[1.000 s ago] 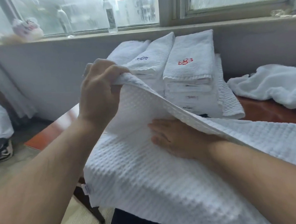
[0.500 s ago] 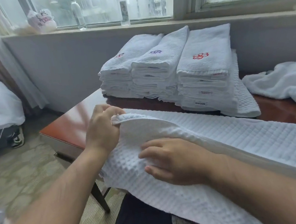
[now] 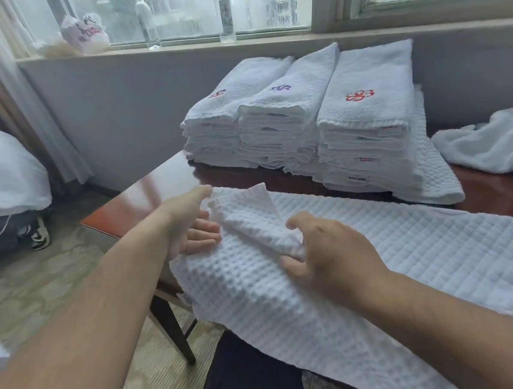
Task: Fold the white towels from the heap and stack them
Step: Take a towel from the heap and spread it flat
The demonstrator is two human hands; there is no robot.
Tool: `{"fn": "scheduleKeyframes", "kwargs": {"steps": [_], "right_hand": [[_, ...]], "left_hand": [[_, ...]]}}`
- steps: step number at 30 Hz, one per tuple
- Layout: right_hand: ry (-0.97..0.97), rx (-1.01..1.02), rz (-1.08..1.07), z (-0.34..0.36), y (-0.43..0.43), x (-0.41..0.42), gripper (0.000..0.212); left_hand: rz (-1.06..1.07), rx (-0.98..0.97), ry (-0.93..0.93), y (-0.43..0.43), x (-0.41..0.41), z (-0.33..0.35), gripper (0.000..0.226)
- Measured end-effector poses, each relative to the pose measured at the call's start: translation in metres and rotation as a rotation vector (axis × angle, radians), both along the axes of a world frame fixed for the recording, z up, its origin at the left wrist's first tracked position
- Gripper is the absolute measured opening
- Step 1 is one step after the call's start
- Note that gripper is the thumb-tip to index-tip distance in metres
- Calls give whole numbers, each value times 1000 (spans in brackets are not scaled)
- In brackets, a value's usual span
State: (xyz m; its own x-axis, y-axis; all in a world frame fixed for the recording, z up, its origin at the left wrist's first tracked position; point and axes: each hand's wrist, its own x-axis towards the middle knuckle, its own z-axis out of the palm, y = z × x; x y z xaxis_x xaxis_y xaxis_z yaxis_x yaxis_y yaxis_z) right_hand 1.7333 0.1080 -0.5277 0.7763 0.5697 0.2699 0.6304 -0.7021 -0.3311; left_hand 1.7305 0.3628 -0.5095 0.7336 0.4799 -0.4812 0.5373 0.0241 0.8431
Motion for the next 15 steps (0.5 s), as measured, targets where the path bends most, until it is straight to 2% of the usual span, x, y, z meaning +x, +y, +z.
{"fn": "scheduleKeyframes", "kwargs": {"steps": [3, 6, 9, 11, 13, 15], "right_hand": [[114, 49, 61, 0, 2, 2, 41], [71, 89, 270, 0, 2, -1, 35], [-28, -20, 495, -3, -2, -5, 35], [-83, -47, 540, -4, -4, -6, 40], [-193, 3, 528, -3, -6, -4, 47], [-347, 26, 502, 3, -7, 1, 48]], "left_hand": [[-84, 91, 89, -2, 10, 9, 78], [-144, 115, 158, -2, 23, 19, 85], [-248, 151, 162, -12, 28, 26, 52], [-237, 139, 28, -19, 32, 26, 34], [-152, -17, -165, -24, 36, 28, 26], [-102, -214, -259, -24, 38, 32, 19]]}}
